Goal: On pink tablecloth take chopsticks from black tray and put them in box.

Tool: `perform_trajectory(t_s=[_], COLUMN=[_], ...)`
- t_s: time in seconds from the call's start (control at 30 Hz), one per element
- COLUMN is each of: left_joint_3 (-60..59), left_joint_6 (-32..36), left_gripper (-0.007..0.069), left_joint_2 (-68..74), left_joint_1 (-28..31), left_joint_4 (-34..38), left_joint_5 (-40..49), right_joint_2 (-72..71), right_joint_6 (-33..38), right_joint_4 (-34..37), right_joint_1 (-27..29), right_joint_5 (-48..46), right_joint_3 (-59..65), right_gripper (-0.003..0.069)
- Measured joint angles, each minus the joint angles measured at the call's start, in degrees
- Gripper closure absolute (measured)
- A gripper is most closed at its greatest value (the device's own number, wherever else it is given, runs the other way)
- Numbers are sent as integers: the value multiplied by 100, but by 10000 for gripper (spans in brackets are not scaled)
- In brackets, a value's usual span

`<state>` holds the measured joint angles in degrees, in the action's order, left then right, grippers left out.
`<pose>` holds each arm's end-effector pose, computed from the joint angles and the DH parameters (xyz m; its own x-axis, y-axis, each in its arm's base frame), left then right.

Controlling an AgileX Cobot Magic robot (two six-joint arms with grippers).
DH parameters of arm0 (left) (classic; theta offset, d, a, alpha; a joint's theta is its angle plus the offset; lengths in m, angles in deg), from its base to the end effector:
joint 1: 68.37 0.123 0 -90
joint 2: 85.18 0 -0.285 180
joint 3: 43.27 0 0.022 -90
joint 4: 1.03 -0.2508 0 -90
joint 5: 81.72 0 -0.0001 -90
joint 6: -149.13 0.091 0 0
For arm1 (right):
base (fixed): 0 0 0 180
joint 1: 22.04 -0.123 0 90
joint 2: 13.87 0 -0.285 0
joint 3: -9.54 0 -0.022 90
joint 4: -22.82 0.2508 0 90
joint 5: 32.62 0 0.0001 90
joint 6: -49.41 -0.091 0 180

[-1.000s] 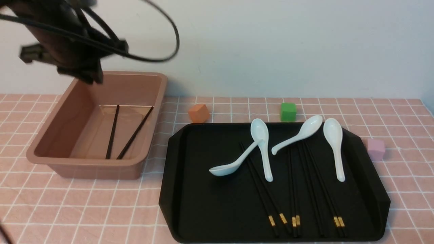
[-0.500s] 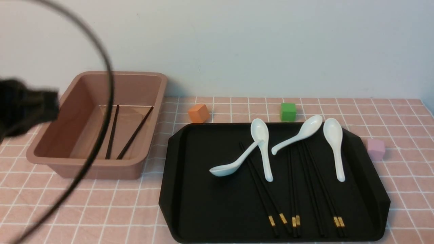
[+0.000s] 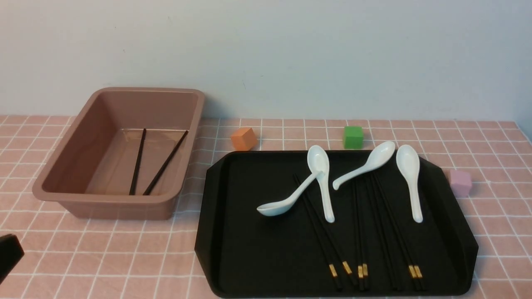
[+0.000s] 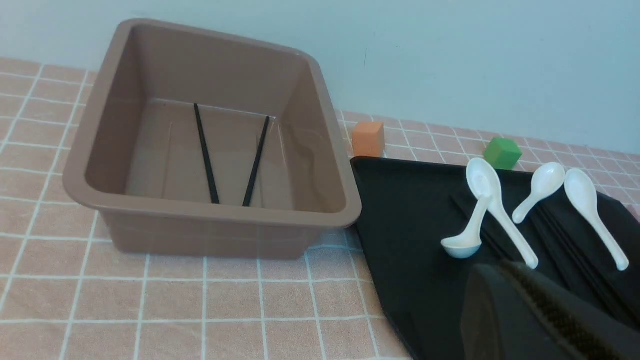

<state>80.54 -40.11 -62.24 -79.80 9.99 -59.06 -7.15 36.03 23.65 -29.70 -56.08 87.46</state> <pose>0.0659 -0.0202 0.2849 -0.2722 -0.2834 -0.9196 0.1886 0.9214 -0.3398 0.0505 0.0073 0.1733 -0.3324 0.2018 -0.9213 -0.0593 0.9704 0.2340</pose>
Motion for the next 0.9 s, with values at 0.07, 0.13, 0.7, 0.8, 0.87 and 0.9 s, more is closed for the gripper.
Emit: perform_trajectory(t_s=[0.07, 0.13, 0.7, 0.8, 0.87, 0.9], left_joint_3=[-107, -119, -119, -119, -146, -171], left_joint_6=[0, 0, -19, -83, -90, -90], left_gripper=[638, 638, 638, 638, 638, 638], left_joint_2=[-89, -96, -106, -106, -180, -248], left_joint_1=[0, 0, 0, 0, 0, 0], left_joint_4=[9, 9, -149, -199, -365, -423], left_joint_5=[-1, 28, 191, 178, 116, 57], right_joint_2=[0, 0, 0, 0, 0, 0], right_joint_6=[0, 0, 0, 0, 0, 0], right_joint_4=[0, 0, 0, 0, 0, 0], right_joint_1=[0, 0, 0, 0, 0, 0], right_joint_5=[0, 0, 0, 0, 0, 0], right_joint_3=[0, 0, 0, 0, 0, 0], right_gripper=[419, 419, 419, 419, 419, 419])
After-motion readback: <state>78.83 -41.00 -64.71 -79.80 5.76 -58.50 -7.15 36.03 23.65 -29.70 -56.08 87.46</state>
